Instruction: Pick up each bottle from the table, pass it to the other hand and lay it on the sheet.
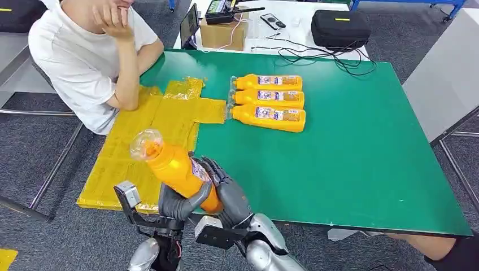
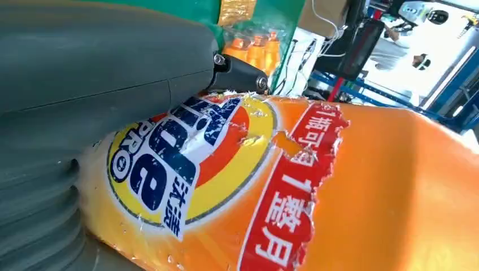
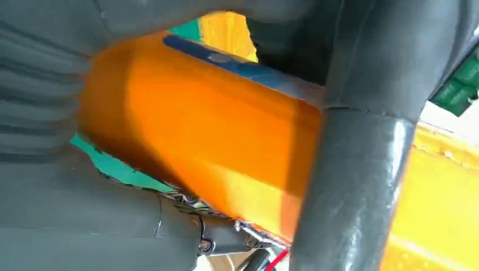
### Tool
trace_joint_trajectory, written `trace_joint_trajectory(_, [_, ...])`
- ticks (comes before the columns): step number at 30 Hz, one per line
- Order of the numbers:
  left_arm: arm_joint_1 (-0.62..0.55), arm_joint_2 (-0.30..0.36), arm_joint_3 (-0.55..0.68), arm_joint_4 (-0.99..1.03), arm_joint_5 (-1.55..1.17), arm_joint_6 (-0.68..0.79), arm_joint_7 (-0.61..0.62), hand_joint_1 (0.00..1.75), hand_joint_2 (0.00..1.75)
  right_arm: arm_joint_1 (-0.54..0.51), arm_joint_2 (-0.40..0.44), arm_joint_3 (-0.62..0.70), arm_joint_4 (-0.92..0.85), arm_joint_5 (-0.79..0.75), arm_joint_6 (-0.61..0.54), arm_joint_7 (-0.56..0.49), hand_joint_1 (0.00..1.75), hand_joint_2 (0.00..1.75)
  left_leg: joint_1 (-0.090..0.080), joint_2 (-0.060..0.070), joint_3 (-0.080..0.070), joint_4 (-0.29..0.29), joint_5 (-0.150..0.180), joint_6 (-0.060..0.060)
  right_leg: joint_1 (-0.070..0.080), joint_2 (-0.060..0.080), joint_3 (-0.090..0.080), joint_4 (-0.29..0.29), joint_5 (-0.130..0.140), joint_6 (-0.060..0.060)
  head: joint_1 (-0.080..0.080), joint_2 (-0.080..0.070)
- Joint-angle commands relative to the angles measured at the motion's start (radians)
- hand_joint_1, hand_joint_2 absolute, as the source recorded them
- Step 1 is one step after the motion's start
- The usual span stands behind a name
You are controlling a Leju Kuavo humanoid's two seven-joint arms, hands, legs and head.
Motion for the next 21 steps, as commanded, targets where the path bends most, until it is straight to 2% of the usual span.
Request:
trace_joint_trajectory(1, [-0.074, 0.035, 0.011, 0.04, -0.201, 0.142, -0.022, 1.75, 1.75, 0.06, -0.045, 0.018, -0.048, 0.04, -0.036, 0.005, 0.0, 0.0, 0.001, -0.001, 0.005, -0.001, -0.002, -0.001, 0.001, -0.002, 0.005, -0.001, -0.002, -0.003, 0.0, 0.0])
trace_joint_trajectory(3, [-0.113, 0.067, 0.026, 0.096, -0.431, 0.243, -0.035, 1.75, 1.75, 0.062, -0.043, -0.003, -0.047, 0.079, -0.078, -0.006, 0.0, 0.0, 0.001, -0.001, 0.004, -0.001, -0.001, -0.001, 0.001, -0.002, 0.004, -0.001, -0.002, -0.002, 0.0, 0.0])
trace_joint_trajectory(5, [-0.131, 0.068, 0.068, 0.122, -0.486, 0.241, -0.049, 1.75, 1.75, 0.054, -0.039, -0.015, -0.028, 0.118, -0.119, -0.011, 0.0, 0.0, 0.001, -0.002, 0.004, -0.002, 0.0, -0.001, 0.001, -0.003, 0.005, -0.001, -0.001, -0.002, 0.0, 0.0])
trace_joint_trajectory(8, [-0.18, 0.079, 0.12, 0.191, -0.585, 0.271, -0.05, 1.75, 1.75, 0.045, -0.018, -0.069, 0.026, 0.07, -0.154, -0.059, 0.0, 0.0, 0.001, 0.0, 0.007, -0.002, -0.001, -0.002, 0.001, -0.001, 0.006, -0.002, -0.001, -0.004, 0.0, 0.0])
trace_joint_trajectory(10, [-0.23, 0.094, 0.153, 0.267, -0.664, 0.32, -0.059, 1.75, 1.75, 0.026, -0.007, -0.095, 0.081, 0.07, -0.222, -0.096, 0.0, 0.0, 0.001, -0.001, 0.006, -0.002, -0.001, -0.002, 0.001, -0.002, 0.006, -0.001, -0.001, -0.003, 0.0, 0.0])
trace_joint_trajectory(12, [-0.294, 0.109, 0.173, 0.371, -0.775, 0.416, -0.059, 1.75, 1.75, 0.009, 0.003, -0.114, 0.121, 0.093, -0.341, -0.157, 0.0, 0.0, 0.001, 0.0, 0.006, -0.002, 0.0, -0.002, 0.001, -0.001, 0.006, -0.002, -0.001, -0.003, 0.0, 0.0])
trace_joint_trajectory(16, [-0.38, 0.137, 0.176, 0.538, -0.925, 0.544, -0.067, 1.75, 1.75, 0.006, 0.021, -0.144, 0.156, 0.114, -0.341, -0.217, 0.0, 0.0, 0.0, -0.002, 0.006, -0.003, 0.001, -0.001, 0.001, -0.003, 0.006, -0.002, 0.0, -0.003, 0.0, 0.0])
trace_joint_trajectory(21, [-0.474, 0.169, 0.169, 0.727, -1.082, 0.629, -0.034, 1.75, 1.75, -0.019, 0.02, -0.066, 0.203, 0.067, -0.324, -0.261, 0.0, 0.0, 0.001, 0.001, 0.004, -0.002, 0.001, -0.001, 0.001, 0.0, 0.005, -0.001, 0.0, -0.002, 0.0, 0.0])
